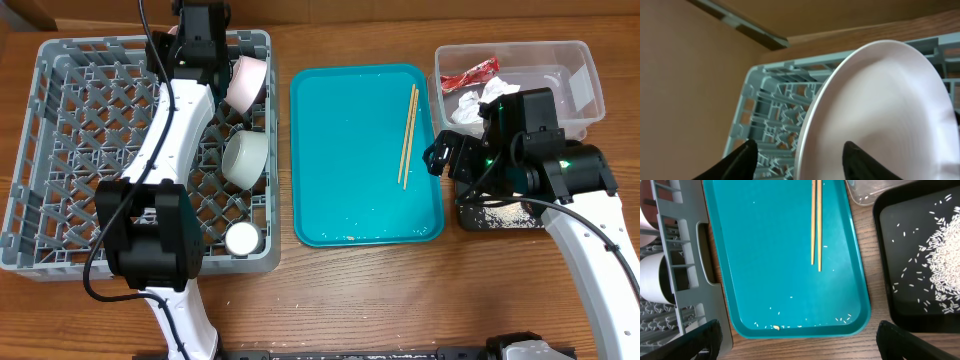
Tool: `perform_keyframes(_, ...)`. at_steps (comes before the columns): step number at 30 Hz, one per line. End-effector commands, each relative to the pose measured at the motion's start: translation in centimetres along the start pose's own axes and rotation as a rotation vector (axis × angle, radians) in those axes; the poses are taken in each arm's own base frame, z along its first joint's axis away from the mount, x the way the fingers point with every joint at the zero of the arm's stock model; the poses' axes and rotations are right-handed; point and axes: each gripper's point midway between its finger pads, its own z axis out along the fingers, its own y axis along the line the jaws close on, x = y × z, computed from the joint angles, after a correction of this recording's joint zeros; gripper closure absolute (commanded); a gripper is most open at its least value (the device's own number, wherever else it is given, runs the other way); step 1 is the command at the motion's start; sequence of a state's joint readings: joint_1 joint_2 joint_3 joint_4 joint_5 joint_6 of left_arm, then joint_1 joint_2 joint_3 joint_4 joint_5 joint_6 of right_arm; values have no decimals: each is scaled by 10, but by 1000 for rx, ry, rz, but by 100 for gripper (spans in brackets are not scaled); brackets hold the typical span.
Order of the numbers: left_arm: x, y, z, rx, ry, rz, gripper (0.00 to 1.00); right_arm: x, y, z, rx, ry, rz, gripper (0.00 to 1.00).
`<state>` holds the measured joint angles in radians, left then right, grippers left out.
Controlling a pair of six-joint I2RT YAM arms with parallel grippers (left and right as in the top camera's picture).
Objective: Sort waste into correct bins and load items into the dishwasher
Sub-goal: 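Lift the pink plate and stand it upright in the rack, then reach the left gripper to the chopsticks and grasp one chopstick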
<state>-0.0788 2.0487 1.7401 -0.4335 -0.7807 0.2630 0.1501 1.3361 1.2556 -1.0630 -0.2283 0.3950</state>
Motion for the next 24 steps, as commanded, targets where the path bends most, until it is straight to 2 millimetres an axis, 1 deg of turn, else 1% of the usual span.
perform_keyframes(1,-16,11,-18,26,-32,-130,39,-8,2,-6,-4,-31,-5,0)
perform_keyframes(2,-21,17,-27,38,-43,-154,36,-8,2,-6,-4,-31,-5,0)
perform_keyframes(3,-33,25,-43,93,-74,-176,32,-8,2,-6,-4,-31,-5,0)
perform_keyframes(5,-48,33,-67,189,-122,-206,18,-8,2,-6,-4,-31,-5,0)
perform_keyframes(6,-57,36,-82,253,-151,-222,15,-8,2,-6,-4,-31,-5,0)
perform_keyframes(9,-71,34,-130,479,-218,-241,12,-8,2,-6,-4,-31,-5,0)
perform_keyframes(11,-71,18,-167,690,-232,-264,12,-8,2,-6,-4,-31,-5,0)
perform_keyframes(12,-68,7,-187,811,-219,-279,12,-8,2,-6,-4,-31,-5,0)
perform_keyframes(13,-63,-8,-205,936,-180,-303,5,-8,2,-6,-4,-31,-5,0)
perform_keyframes(14,-56,-21,-218,1027,-122,-332,0,-8,2,-6,-4,-31,-5,0)
perform_keyframes(15,-48,-36,-223,1076,-68,-348,0,-8,2,-6,-4,-31,-5,0)
perform_keyframes(18,-27,-78,-227,1124,44,-325,0,-8,2,-6,-4,-31,-5,0)
perform_keyframes(21,-7,-134,-227,1163,168,-302,0,-8,2,-6,-4,-31,-5,0)
perform_keyframes(24,7,-188,-231,1184,290,-325,0,-8,2,-6,-4,-31,-5,0)
